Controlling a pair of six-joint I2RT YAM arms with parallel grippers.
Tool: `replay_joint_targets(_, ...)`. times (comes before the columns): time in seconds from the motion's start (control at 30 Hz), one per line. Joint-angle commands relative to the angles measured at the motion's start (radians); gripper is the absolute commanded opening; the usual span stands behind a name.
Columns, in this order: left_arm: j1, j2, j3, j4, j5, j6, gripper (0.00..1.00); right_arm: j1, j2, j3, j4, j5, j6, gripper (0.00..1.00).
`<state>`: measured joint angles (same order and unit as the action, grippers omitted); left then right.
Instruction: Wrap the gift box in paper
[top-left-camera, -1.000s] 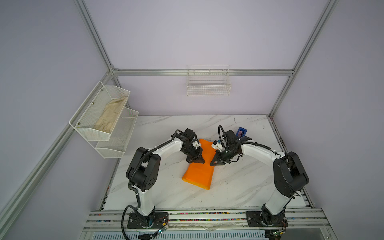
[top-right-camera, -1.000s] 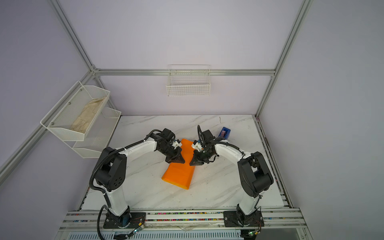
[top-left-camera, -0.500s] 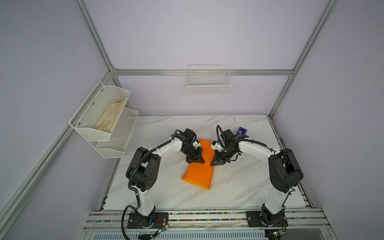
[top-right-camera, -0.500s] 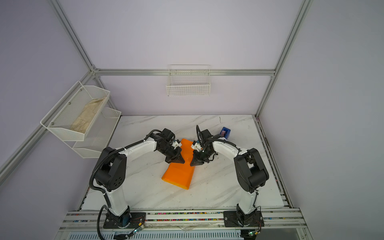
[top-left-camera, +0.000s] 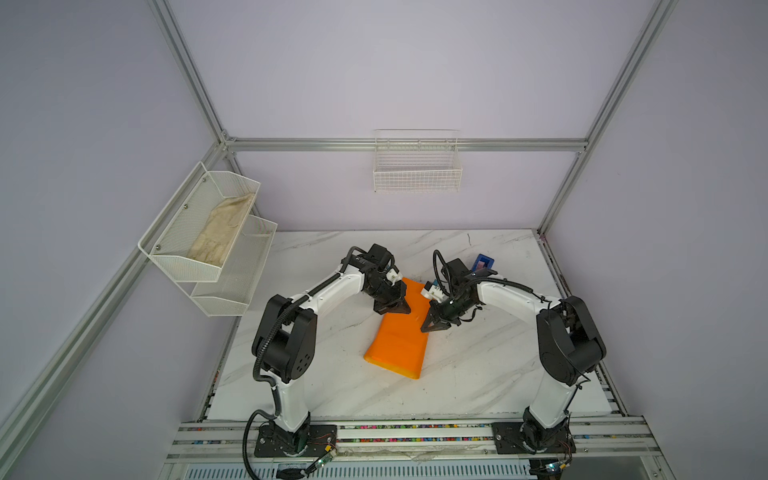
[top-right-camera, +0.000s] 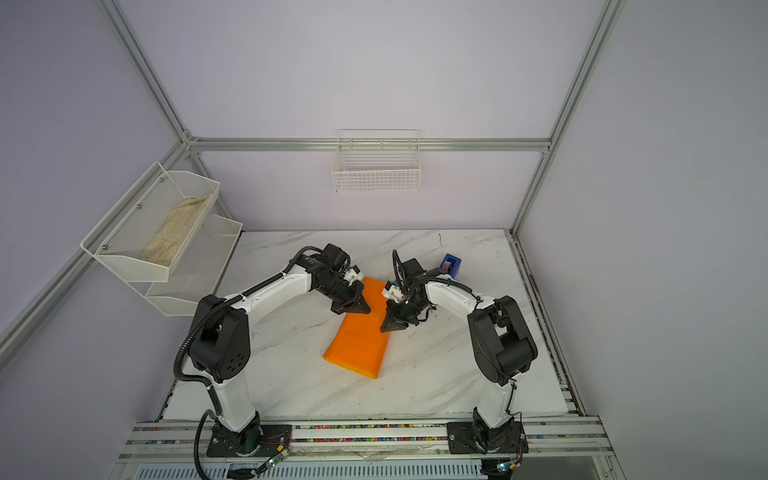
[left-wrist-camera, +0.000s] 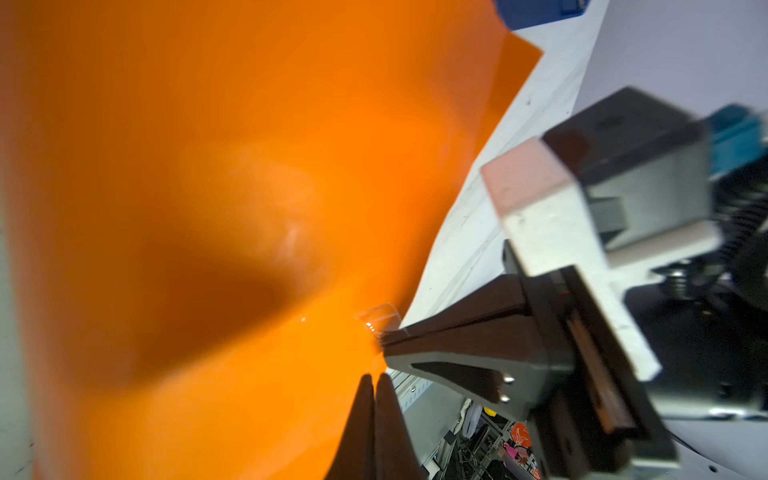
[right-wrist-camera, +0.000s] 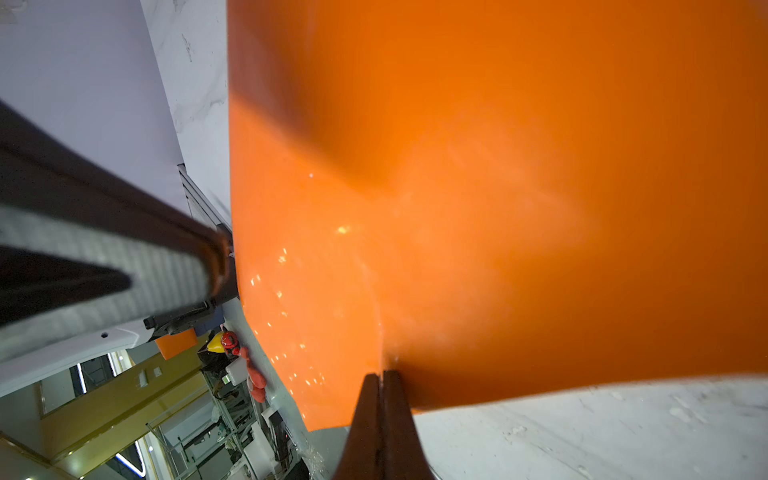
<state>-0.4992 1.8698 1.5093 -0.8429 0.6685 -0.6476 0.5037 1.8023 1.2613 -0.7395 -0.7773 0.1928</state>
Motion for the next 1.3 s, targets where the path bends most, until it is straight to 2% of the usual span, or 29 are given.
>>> replay_joint_targets(0.0,-0.014,0.021,0.083,0.018,0.052,-0.024,0.00,-0.003,0.031,-0.004,-0.043,0.056,-0.026,0.00)
replay_joint_targets(0.57,-0.048,0.100,0.053,0.091,0.060,-0.049,0.00,-0.003,0.029,-0.032,-0.032,0.046,-0.029,0.00)
replay_joint_targets(1.07,-0.047,0.124,-0.082,0.084,0.008,-0.036,0.00,-0.004,-0.020,-0.010,-0.040,0.039,0.000,0.00)
replay_joint_targets(1.2,-0.044,0.124,-0.113,0.082,-0.008,-0.029,0.00,-0.003,-0.060,-0.009,-0.064,0.048,0.012,0.17)
replay_joint_targets(1.27,-0.041,0.123,-0.122,0.078,-0.015,-0.027,0.00,-0.003,-0.089,-0.019,-0.078,0.065,0.026,0.21)
